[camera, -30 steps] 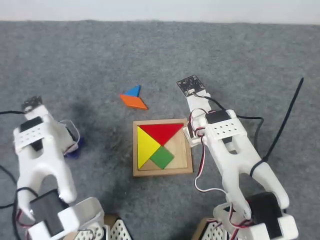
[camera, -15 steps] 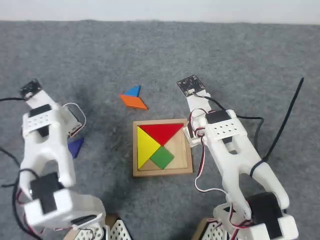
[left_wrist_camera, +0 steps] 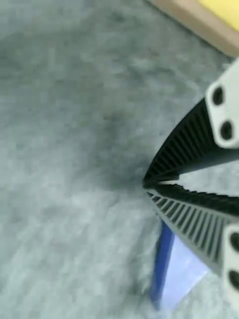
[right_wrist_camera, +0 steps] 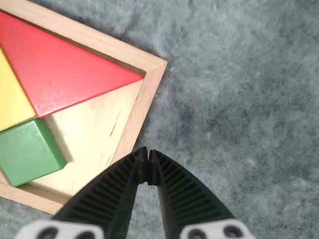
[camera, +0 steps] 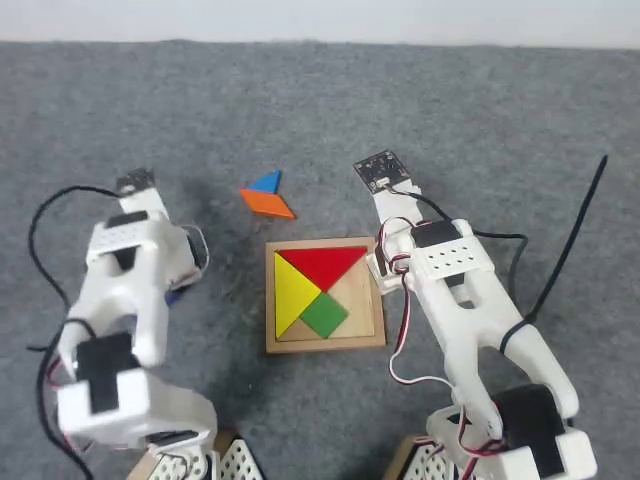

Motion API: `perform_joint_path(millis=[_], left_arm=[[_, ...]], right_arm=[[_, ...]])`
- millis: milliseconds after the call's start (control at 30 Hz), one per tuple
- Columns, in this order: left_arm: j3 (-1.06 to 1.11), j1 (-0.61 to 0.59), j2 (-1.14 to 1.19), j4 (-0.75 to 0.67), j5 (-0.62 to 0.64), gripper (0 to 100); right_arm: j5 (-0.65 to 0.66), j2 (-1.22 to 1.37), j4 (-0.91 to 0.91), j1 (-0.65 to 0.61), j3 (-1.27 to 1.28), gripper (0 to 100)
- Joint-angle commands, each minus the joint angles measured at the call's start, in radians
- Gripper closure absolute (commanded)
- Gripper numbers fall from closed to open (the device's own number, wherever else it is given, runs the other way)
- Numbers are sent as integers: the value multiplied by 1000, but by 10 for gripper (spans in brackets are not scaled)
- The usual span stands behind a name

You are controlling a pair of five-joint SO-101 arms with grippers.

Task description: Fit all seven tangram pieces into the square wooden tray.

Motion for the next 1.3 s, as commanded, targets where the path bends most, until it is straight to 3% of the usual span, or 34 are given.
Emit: perform_joint_path(millis=[0,333,500,567,700,767,1033,1267], left_arm=[[130,17,-172,-2,-91,988],[432,-178,-649,-14,-290,988],[429,-259,-801,89,-321,982],[415,-276,-809,110,-318,935],[364,-394,-738,150,-253,782],[334,-454,-655,157,-189,753],[102,-473,-190,155,-46,753],[42,-391,-51,137,3,754]], right_arm=[[9,-67,-10,15,-6,990],[9,-67,-10,15,-6,990],[9,-64,-10,15,-6,990],[9,-62,-10,15,-6,990],[9,-61,-10,15,-6,990],[9,-61,-10,15,-6,990],[9,-61,-10,15,-6,990],[9,-61,-10,15,-6,990]])
